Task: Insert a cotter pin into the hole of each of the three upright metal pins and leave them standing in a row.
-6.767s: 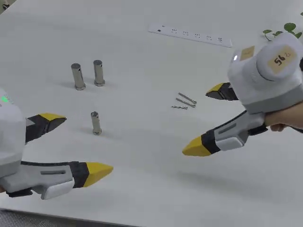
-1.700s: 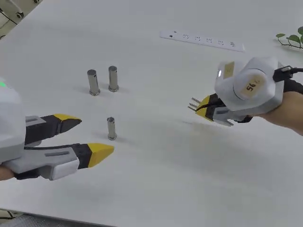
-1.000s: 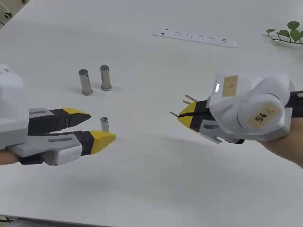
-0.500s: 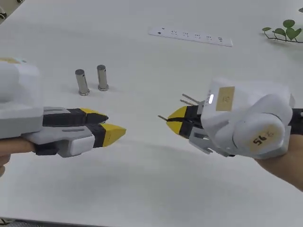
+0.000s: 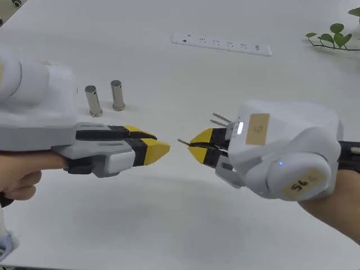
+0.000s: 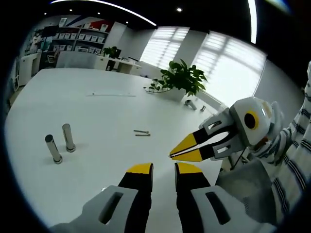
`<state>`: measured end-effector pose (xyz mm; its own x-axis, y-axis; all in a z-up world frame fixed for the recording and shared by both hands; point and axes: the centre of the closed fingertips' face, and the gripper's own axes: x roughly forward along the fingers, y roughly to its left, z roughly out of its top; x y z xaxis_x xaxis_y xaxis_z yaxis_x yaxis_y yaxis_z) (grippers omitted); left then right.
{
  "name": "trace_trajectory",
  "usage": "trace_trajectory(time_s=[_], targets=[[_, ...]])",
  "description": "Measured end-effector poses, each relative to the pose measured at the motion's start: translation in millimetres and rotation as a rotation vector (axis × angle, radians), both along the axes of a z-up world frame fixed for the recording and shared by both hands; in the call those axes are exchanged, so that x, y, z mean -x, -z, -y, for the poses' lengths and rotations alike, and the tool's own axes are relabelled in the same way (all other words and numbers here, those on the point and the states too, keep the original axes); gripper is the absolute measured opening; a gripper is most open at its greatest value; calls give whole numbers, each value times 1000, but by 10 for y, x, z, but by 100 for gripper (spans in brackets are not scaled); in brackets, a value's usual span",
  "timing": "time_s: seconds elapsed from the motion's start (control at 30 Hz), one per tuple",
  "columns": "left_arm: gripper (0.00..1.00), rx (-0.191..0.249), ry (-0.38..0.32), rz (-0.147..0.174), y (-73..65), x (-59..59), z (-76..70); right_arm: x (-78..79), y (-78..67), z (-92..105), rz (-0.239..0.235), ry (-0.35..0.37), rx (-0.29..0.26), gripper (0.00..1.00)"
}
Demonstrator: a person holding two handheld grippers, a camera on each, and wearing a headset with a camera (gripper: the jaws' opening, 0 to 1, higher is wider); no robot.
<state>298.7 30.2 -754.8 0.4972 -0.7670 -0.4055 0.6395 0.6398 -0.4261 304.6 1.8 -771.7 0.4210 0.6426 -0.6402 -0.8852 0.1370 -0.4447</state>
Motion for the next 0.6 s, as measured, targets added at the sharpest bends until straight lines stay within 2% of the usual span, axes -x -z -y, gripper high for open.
trace_trajectory(time_s=[0.1, 0.17, 0.6], targets=[[16, 18, 8, 5, -31, -13, 37, 8, -6, -21, 2, -1, -2, 2], [15, 22, 10, 21, -53, -32, 45, 12, -14, -34, 6, -3, -2, 2], [12, 20, 54, -19, 27, 32, 154, 59, -33, -134, 22, -23, -2, 2]])
